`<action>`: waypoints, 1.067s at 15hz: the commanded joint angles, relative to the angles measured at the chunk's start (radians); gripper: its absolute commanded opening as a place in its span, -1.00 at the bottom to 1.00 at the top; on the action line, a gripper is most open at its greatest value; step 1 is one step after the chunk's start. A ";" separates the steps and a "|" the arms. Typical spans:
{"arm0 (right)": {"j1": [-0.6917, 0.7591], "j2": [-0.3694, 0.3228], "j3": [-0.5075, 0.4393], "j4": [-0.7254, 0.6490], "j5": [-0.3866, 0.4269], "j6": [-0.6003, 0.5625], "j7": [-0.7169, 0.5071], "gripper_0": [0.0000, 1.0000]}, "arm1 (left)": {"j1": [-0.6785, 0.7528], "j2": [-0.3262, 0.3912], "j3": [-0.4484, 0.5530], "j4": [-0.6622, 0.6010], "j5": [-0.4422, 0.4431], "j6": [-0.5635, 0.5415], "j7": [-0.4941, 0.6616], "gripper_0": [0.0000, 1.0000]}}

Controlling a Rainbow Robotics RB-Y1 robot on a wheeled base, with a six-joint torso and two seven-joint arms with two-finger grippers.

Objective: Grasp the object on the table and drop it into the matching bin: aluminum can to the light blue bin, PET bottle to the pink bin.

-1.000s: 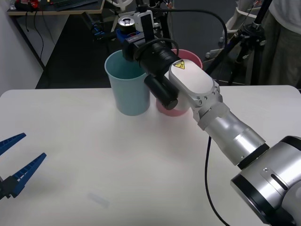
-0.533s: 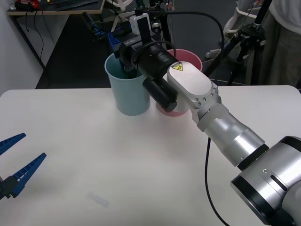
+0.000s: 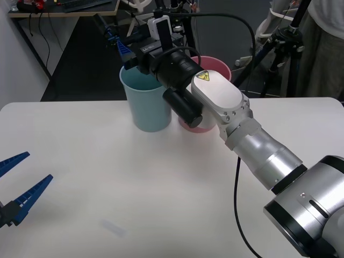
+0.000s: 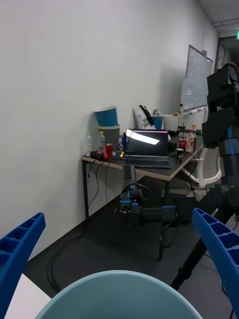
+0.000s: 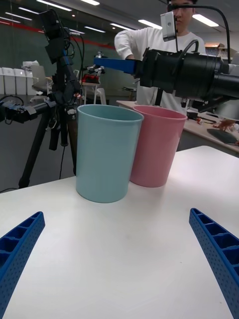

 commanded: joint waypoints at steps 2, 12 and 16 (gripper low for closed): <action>0.032 -0.017 0.000 -0.061 -0.004 -0.004 0.003 1.00 | 0.000 0.000 0.000 0.000 0.000 0.000 0.000 1.00; 0.434 -0.253 -0.092 -0.571 -0.047 -0.241 0.022 1.00 | 0.000 0.000 0.000 0.000 0.000 0.000 0.000 1.00; 0.585 -0.301 -0.233 -0.657 -0.070 -0.412 0.068 1.00 | 0.000 0.000 0.000 0.000 0.000 0.000 0.000 1.00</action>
